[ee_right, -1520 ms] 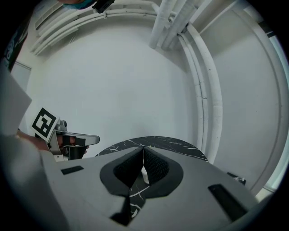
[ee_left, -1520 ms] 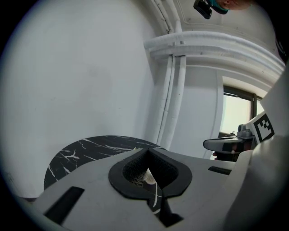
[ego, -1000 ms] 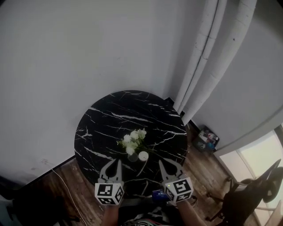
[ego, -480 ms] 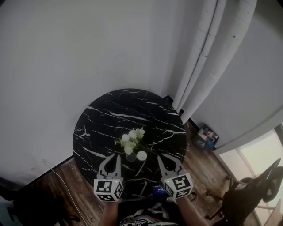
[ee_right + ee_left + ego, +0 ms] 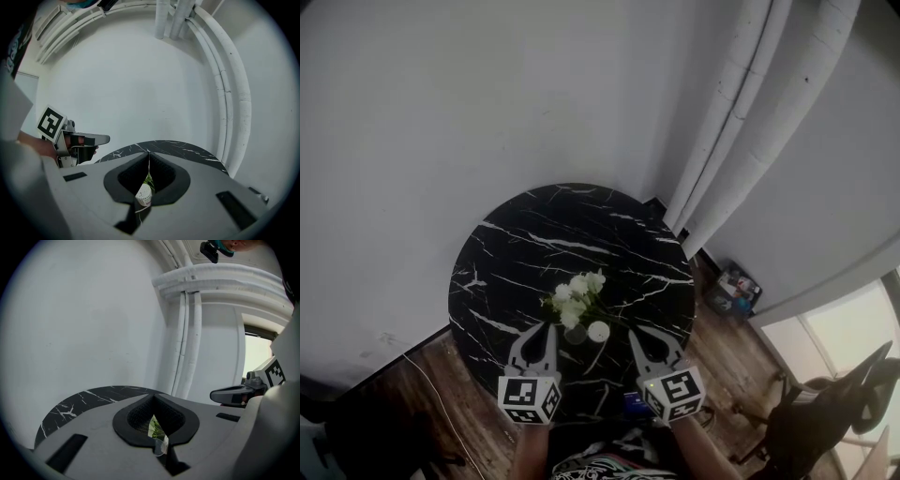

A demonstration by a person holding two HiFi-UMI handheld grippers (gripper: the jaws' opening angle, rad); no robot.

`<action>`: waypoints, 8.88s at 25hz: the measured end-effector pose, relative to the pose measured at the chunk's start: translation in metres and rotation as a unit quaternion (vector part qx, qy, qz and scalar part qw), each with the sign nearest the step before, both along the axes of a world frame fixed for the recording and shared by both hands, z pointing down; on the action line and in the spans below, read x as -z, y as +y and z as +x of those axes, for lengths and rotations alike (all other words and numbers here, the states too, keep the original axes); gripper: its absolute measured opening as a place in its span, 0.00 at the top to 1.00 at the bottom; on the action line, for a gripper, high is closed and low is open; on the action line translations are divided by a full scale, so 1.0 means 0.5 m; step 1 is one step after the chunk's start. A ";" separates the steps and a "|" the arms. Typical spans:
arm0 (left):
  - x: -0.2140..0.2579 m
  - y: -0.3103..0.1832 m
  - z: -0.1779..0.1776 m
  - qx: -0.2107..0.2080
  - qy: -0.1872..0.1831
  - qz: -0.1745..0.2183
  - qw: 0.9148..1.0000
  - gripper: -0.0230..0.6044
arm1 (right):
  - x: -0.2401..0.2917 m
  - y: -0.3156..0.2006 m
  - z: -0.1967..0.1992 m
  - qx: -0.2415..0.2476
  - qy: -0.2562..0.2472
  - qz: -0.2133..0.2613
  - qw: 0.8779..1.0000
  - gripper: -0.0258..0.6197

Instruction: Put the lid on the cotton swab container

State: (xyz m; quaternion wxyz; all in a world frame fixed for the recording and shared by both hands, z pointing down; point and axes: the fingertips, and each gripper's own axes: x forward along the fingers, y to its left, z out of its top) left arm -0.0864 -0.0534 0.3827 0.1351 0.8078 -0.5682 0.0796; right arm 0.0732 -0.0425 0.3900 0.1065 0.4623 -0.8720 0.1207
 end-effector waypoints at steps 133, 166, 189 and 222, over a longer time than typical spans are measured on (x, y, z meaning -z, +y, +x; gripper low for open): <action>-0.309 -0.032 0.066 -0.099 0.066 -0.155 0.981 0.94 | -0.305 -0.021 -0.108 0.125 0.068 -0.137 0.980 0.93; -0.297 -0.041 0.114 -0.129 0.075 -0.148 0.978 0.94 | -0.304 -0.022 -0.108 0.124 0.061 -0.140 0.981 0.93; -0.294 -0.041 0.119 -0.146 0.052 -0.142 0.978 0.94 | -0.276 -0.043 -0.074 0.057 0.009 -0.163 0.985 0.93; -0.302 -0.046 0.140 -0.164 0.051 -0.152 0.973 0.94 | -0.259 -0.050 -0.109 0.092 0.016 -0.141 0.986 0.93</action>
